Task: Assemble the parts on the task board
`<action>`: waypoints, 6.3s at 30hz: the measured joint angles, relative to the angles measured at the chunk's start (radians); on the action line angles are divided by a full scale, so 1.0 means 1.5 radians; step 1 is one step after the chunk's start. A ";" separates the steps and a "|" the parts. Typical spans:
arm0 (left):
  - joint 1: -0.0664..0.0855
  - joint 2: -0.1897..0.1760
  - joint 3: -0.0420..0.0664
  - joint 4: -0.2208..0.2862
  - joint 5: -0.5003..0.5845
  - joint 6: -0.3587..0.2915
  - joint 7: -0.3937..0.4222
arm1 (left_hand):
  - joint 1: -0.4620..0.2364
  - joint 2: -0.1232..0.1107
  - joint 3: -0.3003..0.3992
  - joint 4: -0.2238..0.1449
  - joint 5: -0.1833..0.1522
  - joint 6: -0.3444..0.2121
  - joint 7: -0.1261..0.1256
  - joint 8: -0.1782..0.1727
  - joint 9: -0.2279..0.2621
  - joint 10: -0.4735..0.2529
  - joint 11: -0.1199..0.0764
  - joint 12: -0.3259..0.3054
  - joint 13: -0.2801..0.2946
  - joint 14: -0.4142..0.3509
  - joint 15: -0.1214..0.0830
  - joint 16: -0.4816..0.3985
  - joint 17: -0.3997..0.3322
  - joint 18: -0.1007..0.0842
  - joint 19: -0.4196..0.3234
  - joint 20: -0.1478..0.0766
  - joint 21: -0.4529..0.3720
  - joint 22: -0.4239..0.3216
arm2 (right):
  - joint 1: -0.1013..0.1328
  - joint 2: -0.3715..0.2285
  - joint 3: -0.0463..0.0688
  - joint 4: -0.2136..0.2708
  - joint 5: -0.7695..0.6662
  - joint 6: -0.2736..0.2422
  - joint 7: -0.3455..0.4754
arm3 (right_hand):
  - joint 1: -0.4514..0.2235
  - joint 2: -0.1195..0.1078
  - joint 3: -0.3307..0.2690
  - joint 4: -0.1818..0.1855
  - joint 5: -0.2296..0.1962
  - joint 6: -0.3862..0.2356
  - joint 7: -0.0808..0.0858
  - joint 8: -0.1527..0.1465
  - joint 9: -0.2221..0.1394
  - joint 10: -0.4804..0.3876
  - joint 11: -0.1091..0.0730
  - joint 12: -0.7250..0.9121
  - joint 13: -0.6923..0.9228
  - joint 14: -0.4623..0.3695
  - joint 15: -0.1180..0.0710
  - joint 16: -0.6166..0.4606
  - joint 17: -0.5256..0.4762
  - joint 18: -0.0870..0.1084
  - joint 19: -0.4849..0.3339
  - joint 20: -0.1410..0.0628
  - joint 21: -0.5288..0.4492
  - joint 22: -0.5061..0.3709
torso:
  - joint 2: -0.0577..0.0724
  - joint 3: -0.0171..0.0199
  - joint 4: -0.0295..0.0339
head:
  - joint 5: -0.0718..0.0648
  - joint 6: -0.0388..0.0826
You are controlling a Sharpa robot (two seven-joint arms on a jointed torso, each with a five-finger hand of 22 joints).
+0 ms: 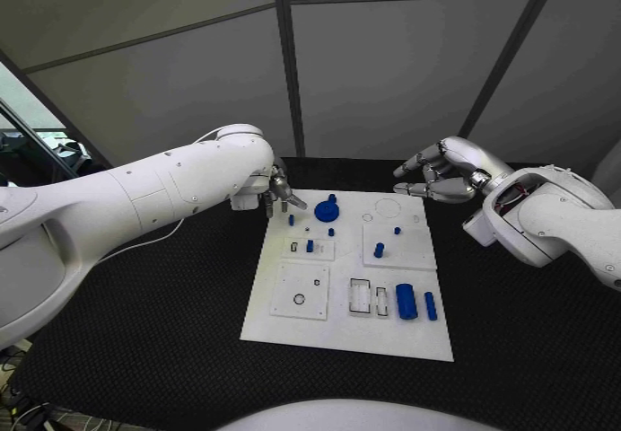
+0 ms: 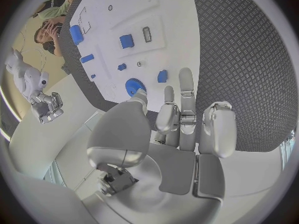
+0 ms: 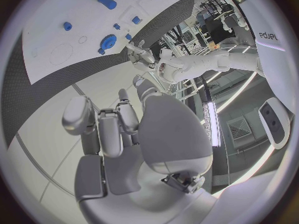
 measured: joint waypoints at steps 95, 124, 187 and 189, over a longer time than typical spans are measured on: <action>-0.019 -0.107 -0.003 0.154 0.042 -0.052 0.047 | 0.108 0.026 0.277 -0.088 -0.005 0.001 -0.003 0.022 -0.031 -0.002 -0.003 -0.002 -0.005 0.000 0.000 -0.008 0.004 0.000 0.000 0.000 -0.005 0.000 | 0.000 0.010 0.000 -0.015 -0.001 0.000 -0.001 | -0.001 0.001 0.002 0.002 0.004 0.000 0.000 0.000 0.000 0.000 0.000 0.000 0.001 0.000 0.000 -0.003 0.000 0.000 0.000 0.000 0.000 0.000 | -0.002 0.0013 0.0017 | 0.007 -0.011; -0.070 -0.159 -0.012 0.277 0.002 -0.132 0.023 | 0.075 0.003 0.335 -0.099 -0.004 0.004 -0.006 0.038 -0.026 0.007 -0.008 0.008 0.002 0.000 0.000 -0.008 0.005 0.000 0.007 -0.002 -0.001 0.000 | 0.000 0.012 0.000 -0.021 -0.002 0.001 -0.001 | -0.001 0.001 0.002 0.002 0.004 0.000 0.000 0.000 0.000 0.000 0.000 0.000 0.001 0.000 0.000 -0.003 0.000 0.000 0.000 0.000 0.000 0.000 | -0.002 0.0013 0.0032 | 0.013 -0.015; -0.070 -0.134 -0.014 0.264 -0.042 -0.092 0.004 | 0.030 -0.024 0.392 -0.129 -0.004 0.010 -0.012 0.066 -0.015 0.011 -0.011 0.006 0.001 0.001 -0.001 -0.008 0.006 0.000 0.010 -0.005 0.003 0.000 | 0.000 0.014 0.000 -0.021 -0.004 0.002 -0.001 | -0.001 0.001 0.000 0.004 0.007 0.000 0.000 0.000 0.000 0.000 0.000 0.000 0.001 0.000 0.000 -0.002 0.000 0.000 0.000 0.000 0.000 0.000 | -0.003 0.0018 0.0028 | 0.010 -0.022; -0.069 -0.133 -0.013 0.263 -0.042 -0.090 0.003 | 0.030 -0.024 0.393 -0.130 -0.004 0.012 -0.012 0.067 -0.014 0.012 -0.010 0.006 0.002 0.002 -0.002 -0.008 0.006 0.000 0.012 -0.002 0.003 0.000 | 0.000 0.013 0.000 -0.021 -0.004 0.002 -0.001 | -0.001 0.001 0.000 0.004 0.007 0.000 0.000 0.000 0.000 0.000 0.000 0.000 0.001 0.000 0.000 -0.002 0.000 0.000 0.000 0.000 0.000 0.000 | -0.003 0.0018 0.0028 | 0.009 -0.023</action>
